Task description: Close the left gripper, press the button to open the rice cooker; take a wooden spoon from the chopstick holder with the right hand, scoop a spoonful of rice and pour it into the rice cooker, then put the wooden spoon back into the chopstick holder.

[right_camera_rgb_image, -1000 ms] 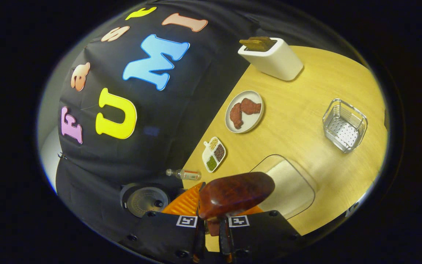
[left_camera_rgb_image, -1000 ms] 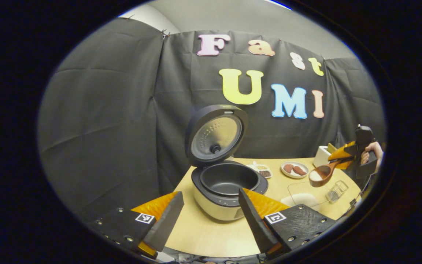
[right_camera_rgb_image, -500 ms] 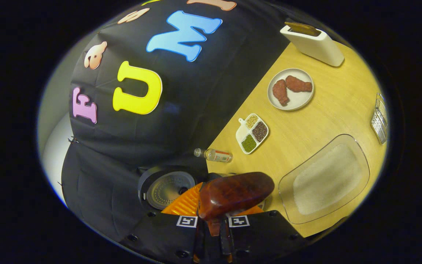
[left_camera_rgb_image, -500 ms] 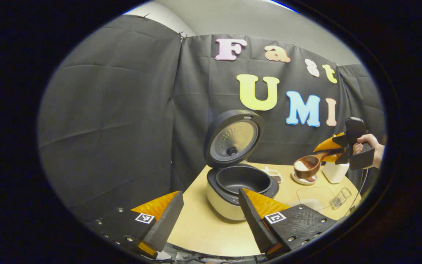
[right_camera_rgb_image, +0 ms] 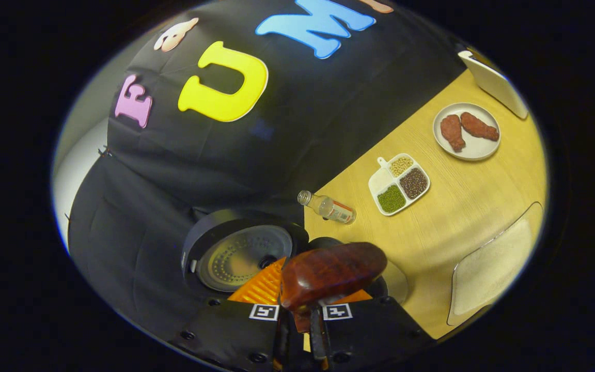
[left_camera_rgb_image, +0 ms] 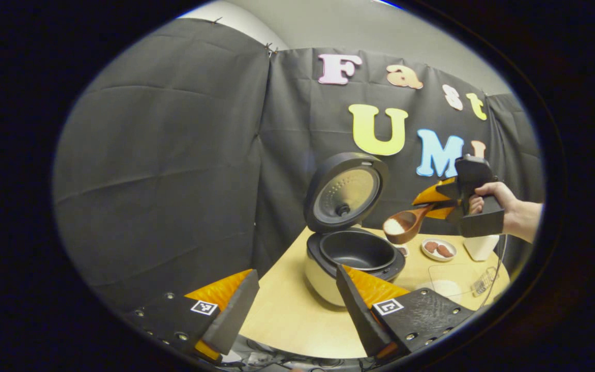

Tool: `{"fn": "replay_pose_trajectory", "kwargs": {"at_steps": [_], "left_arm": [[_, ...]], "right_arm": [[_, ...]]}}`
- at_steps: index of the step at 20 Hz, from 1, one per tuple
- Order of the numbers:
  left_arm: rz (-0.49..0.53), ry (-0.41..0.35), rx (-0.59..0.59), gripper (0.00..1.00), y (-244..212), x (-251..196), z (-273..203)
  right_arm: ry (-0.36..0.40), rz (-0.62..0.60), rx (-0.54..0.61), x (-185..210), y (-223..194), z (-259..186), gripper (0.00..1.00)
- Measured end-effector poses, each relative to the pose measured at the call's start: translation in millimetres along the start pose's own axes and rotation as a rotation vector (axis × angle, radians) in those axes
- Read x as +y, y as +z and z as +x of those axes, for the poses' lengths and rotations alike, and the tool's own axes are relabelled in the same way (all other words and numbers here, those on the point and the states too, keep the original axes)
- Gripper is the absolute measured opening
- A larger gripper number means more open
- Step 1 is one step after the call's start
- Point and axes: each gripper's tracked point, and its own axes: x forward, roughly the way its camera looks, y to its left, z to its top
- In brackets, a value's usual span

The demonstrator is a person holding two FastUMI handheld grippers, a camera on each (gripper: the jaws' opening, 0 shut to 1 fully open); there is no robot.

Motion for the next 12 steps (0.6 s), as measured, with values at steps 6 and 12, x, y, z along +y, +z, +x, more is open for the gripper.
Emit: {"fn": "replay_pose_trajectory", "kwargs": {"at_steps": [6,12], "left_arm": [[-0.012,0.020,0.022,0.93,-11,12,4],[-0.007,0.056,0.036,0.93,-24,19,13]], "right_arm": [[-0.038,-0.327,-0.038,22,-22,45,0.17],[-0.041,-0.701,-0.079,42,-29,73,0.16]]}}
